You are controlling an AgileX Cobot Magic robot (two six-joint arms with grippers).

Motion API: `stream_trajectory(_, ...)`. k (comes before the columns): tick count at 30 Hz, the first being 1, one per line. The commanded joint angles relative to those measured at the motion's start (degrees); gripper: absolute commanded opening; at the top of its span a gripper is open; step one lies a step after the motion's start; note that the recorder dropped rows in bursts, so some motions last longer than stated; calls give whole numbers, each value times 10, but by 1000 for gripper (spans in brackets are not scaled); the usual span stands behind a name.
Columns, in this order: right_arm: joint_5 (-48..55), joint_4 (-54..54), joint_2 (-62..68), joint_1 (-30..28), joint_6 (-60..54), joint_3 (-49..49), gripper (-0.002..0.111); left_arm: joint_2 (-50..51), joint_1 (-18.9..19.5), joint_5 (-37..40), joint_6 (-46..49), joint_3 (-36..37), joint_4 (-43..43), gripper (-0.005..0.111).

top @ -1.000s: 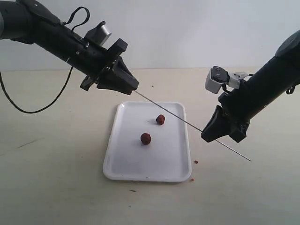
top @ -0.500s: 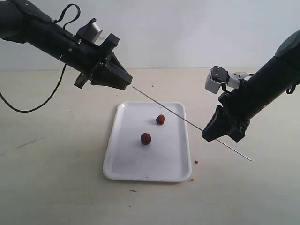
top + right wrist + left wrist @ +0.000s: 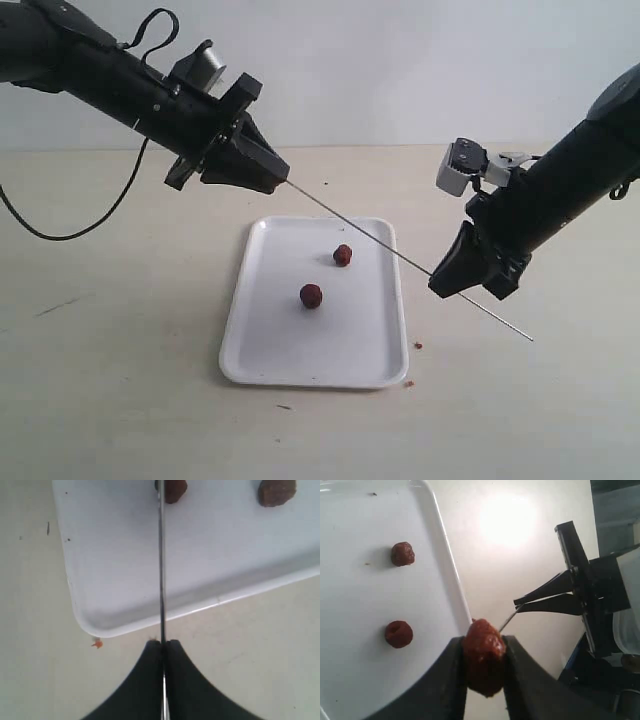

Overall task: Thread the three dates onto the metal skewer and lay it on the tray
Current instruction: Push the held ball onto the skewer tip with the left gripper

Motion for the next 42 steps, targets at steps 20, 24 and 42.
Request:
stream_trajectory(20,-16,73,-2,-1,-33,1,0,-7,-29,0,4,2,-6,26)
stream_trajectory(24,-14,89,-2,-1,-37,1,0,-7,-37,0,4,2,-7,26)
stream_trajectory(42,-19,132,-2,33,-37,1,0,-7,-69,0,18,2,-36,26)
